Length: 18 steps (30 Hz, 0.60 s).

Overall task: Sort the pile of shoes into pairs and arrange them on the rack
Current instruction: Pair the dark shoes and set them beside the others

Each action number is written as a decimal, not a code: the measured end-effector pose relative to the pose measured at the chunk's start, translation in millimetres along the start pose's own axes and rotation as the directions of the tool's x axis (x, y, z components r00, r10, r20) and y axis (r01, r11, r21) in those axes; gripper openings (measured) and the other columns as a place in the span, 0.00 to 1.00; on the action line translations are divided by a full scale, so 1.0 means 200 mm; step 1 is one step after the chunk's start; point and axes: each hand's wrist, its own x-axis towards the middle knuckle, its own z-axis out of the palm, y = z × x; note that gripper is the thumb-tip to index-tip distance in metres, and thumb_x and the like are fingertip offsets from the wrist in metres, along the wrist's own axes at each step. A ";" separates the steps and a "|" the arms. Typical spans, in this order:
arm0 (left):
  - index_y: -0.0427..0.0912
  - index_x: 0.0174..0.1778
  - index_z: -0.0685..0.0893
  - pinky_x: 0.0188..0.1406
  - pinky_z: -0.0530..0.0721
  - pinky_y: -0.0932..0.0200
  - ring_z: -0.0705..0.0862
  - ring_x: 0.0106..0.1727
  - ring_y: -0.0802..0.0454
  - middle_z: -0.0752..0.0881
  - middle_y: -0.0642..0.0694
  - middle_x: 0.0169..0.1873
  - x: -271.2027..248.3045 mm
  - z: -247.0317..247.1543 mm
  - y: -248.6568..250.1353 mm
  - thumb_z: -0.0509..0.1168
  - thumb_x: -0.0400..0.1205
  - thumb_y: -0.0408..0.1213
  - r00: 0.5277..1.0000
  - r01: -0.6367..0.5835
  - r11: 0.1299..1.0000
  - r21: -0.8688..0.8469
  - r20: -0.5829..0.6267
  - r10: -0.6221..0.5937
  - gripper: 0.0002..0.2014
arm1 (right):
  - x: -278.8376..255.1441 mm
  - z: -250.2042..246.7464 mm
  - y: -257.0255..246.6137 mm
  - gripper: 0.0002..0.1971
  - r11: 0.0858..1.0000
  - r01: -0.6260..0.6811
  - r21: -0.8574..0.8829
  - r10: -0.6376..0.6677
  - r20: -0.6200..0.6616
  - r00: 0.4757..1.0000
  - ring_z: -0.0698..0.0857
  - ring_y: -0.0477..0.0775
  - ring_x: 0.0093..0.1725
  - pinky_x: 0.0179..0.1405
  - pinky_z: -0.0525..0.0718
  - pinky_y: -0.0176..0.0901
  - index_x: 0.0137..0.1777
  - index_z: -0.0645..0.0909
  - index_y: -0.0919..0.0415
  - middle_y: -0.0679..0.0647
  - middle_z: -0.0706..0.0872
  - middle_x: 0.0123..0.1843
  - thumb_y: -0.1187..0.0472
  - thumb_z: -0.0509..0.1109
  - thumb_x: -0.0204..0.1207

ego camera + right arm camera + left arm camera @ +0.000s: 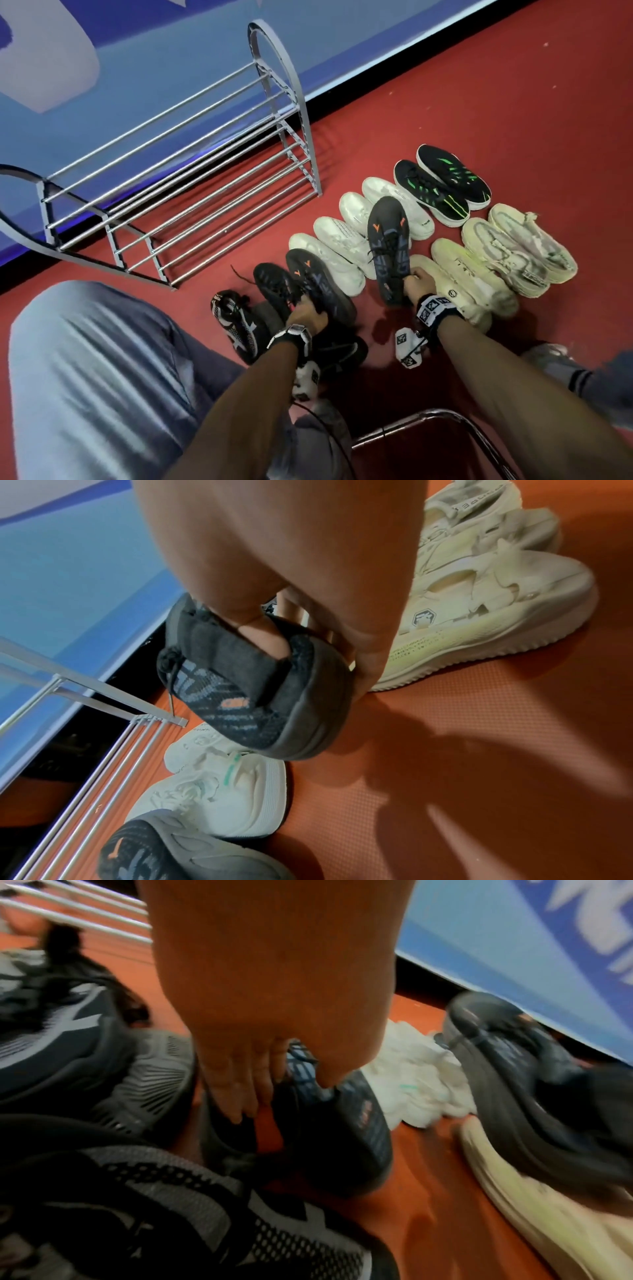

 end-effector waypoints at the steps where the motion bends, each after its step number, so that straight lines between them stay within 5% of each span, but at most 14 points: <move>1: 0.28 0.68 0.76 0.62 0.80 0.48 0.84 0.65 0.31 0.85 0.28 0.62 0.03 0.00 -0.03 0.68 0.83 0.45 0.995 0.098 0.993 -0.062 -0.026 -0.099 0.25 | 0.00 0.00 0.00 0.07 1.000 -0.002 -0.018 0.002 0.022 1.000 0.69 0.56 0.37 0.32 0.63 0.44 0.40 0.75 0.62 0.61 0.73 0.34 0.72 0.60 0.74; 3: 0.29 0.67 0.81 0.62 0.81 0.51 0.85 0.65 0.32 0.86 0.30 0.62 0.10 0.01 -0.06 0.66 0.84 0.53 0.966 0.250 0.950 -0.185 -0.011 -0.257 0.29 | 0.00 0.00 0.01 0.07 0.999 -0.021 -0.026 0.023 0.061 0.998 0.72 0.55 0.35 0.30 0.65 0.42 0.40 0.76 0.62 0.57 0.75 0.33 0.72 0.61 0.75; 6: 0.35 0.59 0.89 0.59 0.89 0.46 0.91 0.54 0.38 0.92 0.38 0.53 0.22 0.03 -0.06 0.73 0.72 0.63 0.944 0.318 0.856 -0.408 0.057 -0.324 0.33 | 0.02 0.00 0.02 0.11 1.000 -0.020 -0.004 0.020 0.102 0.995 0.71 0.54 0.34 0.32 0.66 0.42 0.35 0.71 0.60 0.57 0.74 0.32 0.73 0.61 0.75; 11: 0.31 0.69 0.78 0.62 0.88 0.40 0.87 0.61 0.39 0.85 0.41 0.62 0.27 0.07 0.02 0.86 0.63 0.54 0.898 0.368 0.678 -0.637 0.054 -0.437 0.45 | 0.06 0.02 0.07 0.10 0.999 -0.001 0.044 -0.004 0.116 0.993 0.69 0.55 0.37 0.39 0.66 0.44 0.34 0.70 0.57 0.59 0.71 0.34 0.73 0.62 0.70; 14: 0.42 0.67 0.85 0.68 0.84 0.45 0.86 0.65 0.38 0.87 0.42 0.65 0.32 0.11 0.02 0.74 0.52 0.81 0.926 0.361 0.857 -0.368 0.036 -0.375 0.56 | 0.05 0.03 0.06 0.09 0.997 -0.033 0.076 0.024 0.125 0.992 0.71 0.56 0.36 0.37 0.68 0.43 0.37 0.75 0.58 0.60 0.73 0.33 0.72 0.63 0.71; 16: 0.41 0.67 0.85 0.70 0.81 0.45 0.81 0.68 0.33 0.84 0.36 0.66 0.26 0.06 0.11 0.69 0.67 0.76 0.962 0.269 0.955 -0.126 -0.021 -0.274 0.45 | 0.04 0.04 0.04 0.08 0.995 -0.042 0.092 0.029 0.131 0.991 0.72 0.55 0.36 0.34 0.69 0.42 0.39 0.76 0.60 0.61 0.74 0.33 0.73 0.63 0.73; 18: 0.33 0.59 0.86 0.63 0.82 0.47 0.84 0.65 0.32 0.86 0.31 0.60 0.19 0.00 0.21 0.69 0.81 0.57 0.992 0.118 0.991 -0.064 -0.040 -0.121 0.27 | 0.04 0.05 0.04 0.08 0.996 -0.035 0.085 0.023 0.137 0.990 0.73 0.55 0.36 0.34 0.70 0.42 0.38 0.75 0.61 0.61 0.75 0.33 0.75 0.62 0.73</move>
